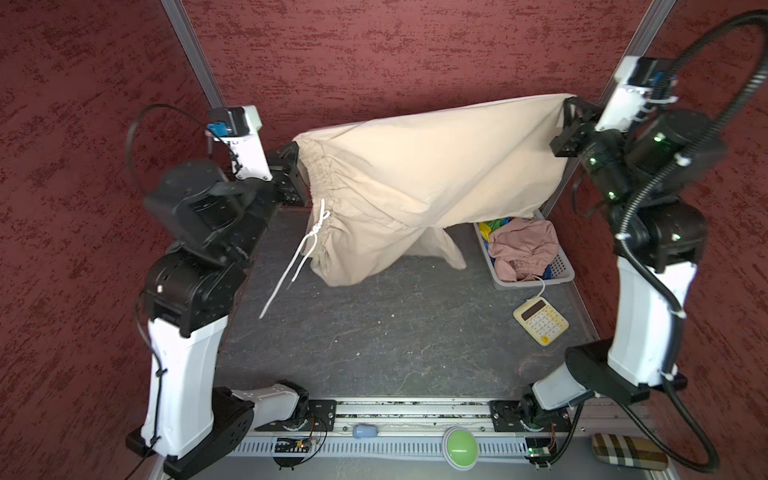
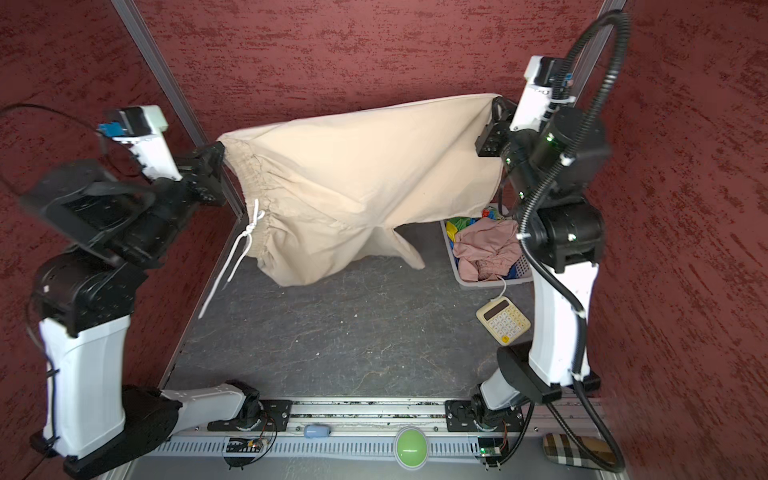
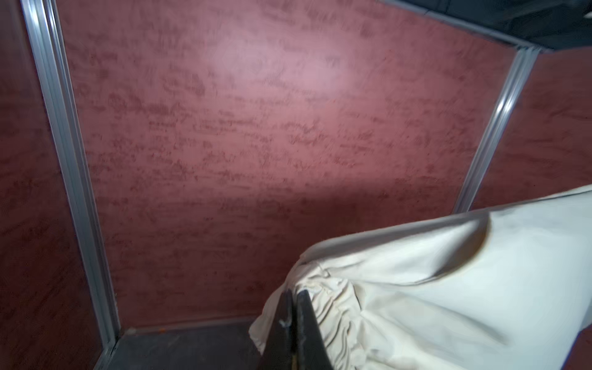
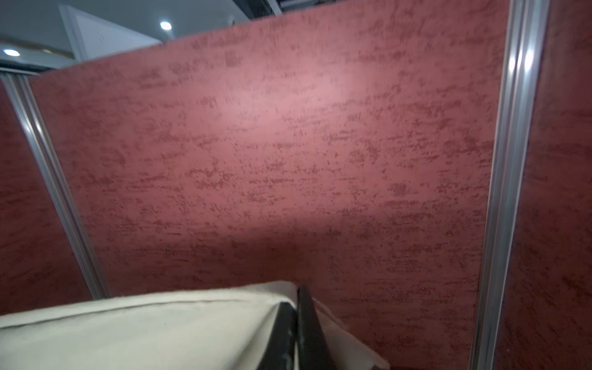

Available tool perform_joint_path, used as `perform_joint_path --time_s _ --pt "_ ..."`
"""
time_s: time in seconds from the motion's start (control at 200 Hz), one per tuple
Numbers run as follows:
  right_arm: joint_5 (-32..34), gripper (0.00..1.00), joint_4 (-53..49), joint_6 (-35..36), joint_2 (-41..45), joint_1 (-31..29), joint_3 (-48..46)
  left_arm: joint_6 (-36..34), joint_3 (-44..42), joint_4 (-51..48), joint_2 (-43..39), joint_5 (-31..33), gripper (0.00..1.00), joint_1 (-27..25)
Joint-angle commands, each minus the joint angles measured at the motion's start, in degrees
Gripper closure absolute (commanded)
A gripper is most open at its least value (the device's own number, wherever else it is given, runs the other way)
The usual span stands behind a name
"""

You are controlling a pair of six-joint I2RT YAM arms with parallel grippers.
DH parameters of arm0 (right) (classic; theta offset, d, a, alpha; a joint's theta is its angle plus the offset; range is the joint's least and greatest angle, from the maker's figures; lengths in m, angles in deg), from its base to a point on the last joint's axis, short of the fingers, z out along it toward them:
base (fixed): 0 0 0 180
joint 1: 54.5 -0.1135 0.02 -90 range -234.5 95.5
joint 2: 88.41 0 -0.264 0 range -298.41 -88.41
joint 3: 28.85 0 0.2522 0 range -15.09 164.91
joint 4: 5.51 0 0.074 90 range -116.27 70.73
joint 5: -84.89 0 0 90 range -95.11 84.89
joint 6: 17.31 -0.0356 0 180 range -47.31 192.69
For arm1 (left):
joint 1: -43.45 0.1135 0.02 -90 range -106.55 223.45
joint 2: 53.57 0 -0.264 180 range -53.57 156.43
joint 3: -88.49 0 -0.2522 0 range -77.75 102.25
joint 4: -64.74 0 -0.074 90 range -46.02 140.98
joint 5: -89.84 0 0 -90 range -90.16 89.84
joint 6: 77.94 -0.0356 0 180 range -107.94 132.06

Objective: Fold and stack the shorts
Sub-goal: 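Lift the shorts by the waistband with both grippers and stretch them apart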

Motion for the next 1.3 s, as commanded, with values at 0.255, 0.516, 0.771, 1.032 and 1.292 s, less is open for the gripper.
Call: perform_joint_path --time_s 0.255,0.516,0.771,1.032,1.292 --pt "-3.93 1.0 -4.75 -0.97 -36.78 3.1 10.75 7.95 -9.94 -1.98 26.4 -12.63 1.0 16.8" --pt "-6.44 1.0 -2.45 -3.92 -34.2 3.14 10.26 7.05 8.13 -4.31 32.27 -13.19 1.0 13.82" --pt "-10.84 1.0 1.02 -8.0 -9.89 3.63 1.36 5.06 19.61 -3.31 23.52 -6.12 1.0 5.21" --pt "-10.02 1.0 4.26 -6.89 7.46 4.87 -2.71 -3.1 18.62 1.63 9.31 7.6 1.0 -13.11" --pt "-9.78 1.0 2.22 -5.09 0.91 8.4 5.25 -4.51 18.71 2.16 6.79 12.57 1.0 -17.87"
